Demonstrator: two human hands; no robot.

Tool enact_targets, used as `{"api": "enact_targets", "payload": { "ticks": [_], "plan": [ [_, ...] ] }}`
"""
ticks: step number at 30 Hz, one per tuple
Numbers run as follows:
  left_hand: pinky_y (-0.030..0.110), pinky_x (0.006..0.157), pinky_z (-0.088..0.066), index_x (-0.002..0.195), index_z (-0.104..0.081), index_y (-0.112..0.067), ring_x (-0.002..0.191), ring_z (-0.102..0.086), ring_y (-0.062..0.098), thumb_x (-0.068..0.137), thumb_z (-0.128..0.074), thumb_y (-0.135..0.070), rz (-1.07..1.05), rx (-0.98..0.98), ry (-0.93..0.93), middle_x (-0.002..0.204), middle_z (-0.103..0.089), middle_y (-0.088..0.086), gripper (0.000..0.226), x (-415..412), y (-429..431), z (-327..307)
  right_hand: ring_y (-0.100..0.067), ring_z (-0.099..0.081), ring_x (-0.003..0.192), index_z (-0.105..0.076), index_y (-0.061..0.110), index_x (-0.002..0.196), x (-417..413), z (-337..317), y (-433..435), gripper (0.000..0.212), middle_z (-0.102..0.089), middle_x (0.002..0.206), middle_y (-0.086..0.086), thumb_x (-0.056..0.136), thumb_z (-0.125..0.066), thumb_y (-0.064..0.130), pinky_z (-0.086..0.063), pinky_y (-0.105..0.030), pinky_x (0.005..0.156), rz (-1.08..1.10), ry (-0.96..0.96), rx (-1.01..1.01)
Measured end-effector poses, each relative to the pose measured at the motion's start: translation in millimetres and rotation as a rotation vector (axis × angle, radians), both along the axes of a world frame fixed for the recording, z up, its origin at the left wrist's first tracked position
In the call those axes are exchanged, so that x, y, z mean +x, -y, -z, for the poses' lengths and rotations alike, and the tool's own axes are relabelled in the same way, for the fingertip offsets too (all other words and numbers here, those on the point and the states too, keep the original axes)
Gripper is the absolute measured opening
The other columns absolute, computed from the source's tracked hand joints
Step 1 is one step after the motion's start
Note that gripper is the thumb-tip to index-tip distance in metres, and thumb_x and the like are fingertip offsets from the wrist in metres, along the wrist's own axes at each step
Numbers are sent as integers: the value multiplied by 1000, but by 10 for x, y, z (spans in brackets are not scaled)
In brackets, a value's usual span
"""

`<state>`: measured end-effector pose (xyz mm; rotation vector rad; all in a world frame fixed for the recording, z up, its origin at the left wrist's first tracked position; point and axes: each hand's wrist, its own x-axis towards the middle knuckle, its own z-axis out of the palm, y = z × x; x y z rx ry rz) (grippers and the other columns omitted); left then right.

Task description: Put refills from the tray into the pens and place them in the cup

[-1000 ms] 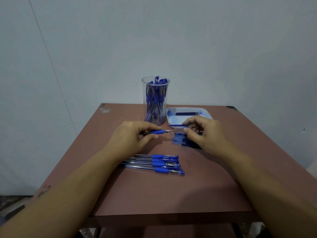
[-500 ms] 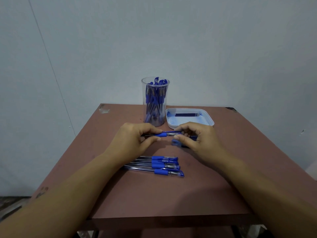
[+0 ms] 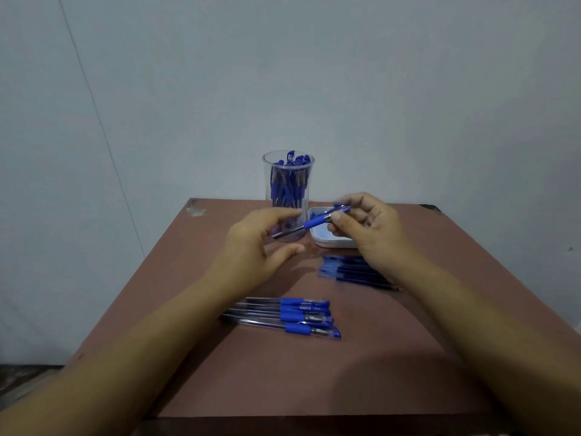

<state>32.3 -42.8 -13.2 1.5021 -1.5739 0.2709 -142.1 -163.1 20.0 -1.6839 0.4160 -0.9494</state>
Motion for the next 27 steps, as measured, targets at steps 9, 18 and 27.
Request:
{"api": "enact_targets", "payload": {
  "ticks": [9, 18, 27],
  "plan": [
    [45, 107, -42, 148, -34, -27, 136, -38, 16, 69, -82, -48, -126, 116, 106, 150, -39, 1, 95, 622, 284, -414, -13, -67, 79, -40, 27, 96, 130, -773, 519, 26, -71, 87, -6, 94, -61, 11, -54, -27, 82, 314, 218, -229],
    [16, 88, -48, 141, -44, -29, 113, -52, 4, 68, -89, -26, -71, 18, 63, 148, -38, -4, 86, 698, 545, -254, 6, -54, 62, -48, 19, 100, 629, -721, 839, 22, -65, 78, 5, 90, -67, 18, -43, -12, 66, 307, -30, -471],
    [10, 88, -43, 140, -43, -30, 113, -52, 3, 68, -89, -26, -63, 14, 63, 148, -37, -7, 86, 730, 578, -237, -9, -54, 101, -61, 30, 117, 775, -424, 799, 39, -55, 110, 7, 83, -69, 47, -44, -18, 86, 138, -293, -726]
  ]
}}
